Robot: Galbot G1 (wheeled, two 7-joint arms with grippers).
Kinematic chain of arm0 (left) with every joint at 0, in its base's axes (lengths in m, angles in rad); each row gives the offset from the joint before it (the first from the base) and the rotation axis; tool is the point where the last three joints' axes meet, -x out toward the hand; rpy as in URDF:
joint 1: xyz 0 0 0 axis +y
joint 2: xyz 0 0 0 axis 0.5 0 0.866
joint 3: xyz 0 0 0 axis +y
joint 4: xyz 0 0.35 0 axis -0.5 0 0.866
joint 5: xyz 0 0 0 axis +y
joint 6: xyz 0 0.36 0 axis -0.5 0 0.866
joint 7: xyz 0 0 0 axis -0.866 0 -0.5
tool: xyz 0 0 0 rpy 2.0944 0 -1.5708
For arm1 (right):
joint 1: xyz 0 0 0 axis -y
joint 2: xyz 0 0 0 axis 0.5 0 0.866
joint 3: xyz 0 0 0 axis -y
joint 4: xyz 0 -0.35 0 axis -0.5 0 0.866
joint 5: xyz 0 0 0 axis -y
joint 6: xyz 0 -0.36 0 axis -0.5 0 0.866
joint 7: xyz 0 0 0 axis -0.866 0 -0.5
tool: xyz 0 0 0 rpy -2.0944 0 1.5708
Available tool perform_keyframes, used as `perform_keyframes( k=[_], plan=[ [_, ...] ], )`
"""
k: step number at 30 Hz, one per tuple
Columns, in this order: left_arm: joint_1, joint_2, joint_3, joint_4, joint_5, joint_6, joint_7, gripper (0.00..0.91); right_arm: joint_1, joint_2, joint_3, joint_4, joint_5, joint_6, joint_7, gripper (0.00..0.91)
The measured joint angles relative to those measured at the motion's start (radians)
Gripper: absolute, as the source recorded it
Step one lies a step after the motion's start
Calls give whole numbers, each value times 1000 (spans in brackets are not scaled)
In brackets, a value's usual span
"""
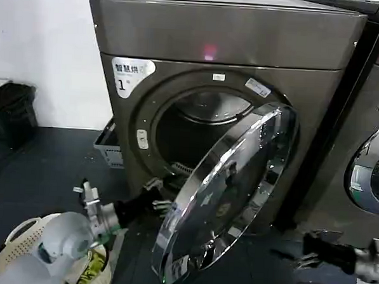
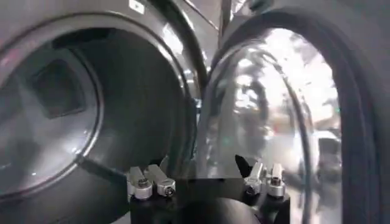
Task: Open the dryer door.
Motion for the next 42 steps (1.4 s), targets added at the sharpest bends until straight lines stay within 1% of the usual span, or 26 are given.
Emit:
perform_keyframes(
  k=[4, 11, 16, 21, 23, 26, 27, 29, 32, 34, 36, 40, 42],
  plan=[
    [-7, 0, 32, -10, 3, 4, -1, 907, 4, 32, 96, -4, 1, 6, 54, 907],
    [-19, -6, 87, -34, 17, 10, -1, 907, -16, 81, 282, 19, 22, 70, 228, 907],
    [-46, -16, 136, -34, 15, 8, -5, 907, -38, 109, 408, 48, 32, 80, 347, 907],
    [-73, -30, 188, -44, 22, 13, -9, 907, -58, 124, 516, 63, 63, 88, 521, 907],
    [-81, -37, 212, -44, 30, 11, -10, 907, -63, 128, 549, 63, 64, 81, 619, 907],
    [-93, -52, 246, -37, 36, 6, -10, 907, -76, 131, 585, 72, 26, 73, 750, 907],
    [-100, -57, 257, -34, 38, 6, -10, 907, -81, 131, 595, 74, 13, 61, 784, 907],
    [-114, -67, 280, -27, 42, 5, -12, 907, -95, 130, 618, 81, -11, 18, 878, 907],
    [-139, -83, 317, -10, 50, 2, -13, 907, -112, 118, 653, 90, -61, 2, 994, 907],
    [-158, -96, 342, 3, 52, 0, -15, 907, -121, 111, 677, 89, -108, -1, 1051, 907],
    [-175, -110, 365, 14, 52, 0, -16, 907, -127, 107, 703, 94, -148, -25, 1114, 907],
    [-211, -139, 411, 42, 52, -2, -20, 907, -132, 108, 749, 105, -184, -68, 1203, 907],
    [-227, -154, 431, 57, 53, -5, -24, 907, -135, 109, 772, 104, -187, -96, 1242, 907]
  ],
)
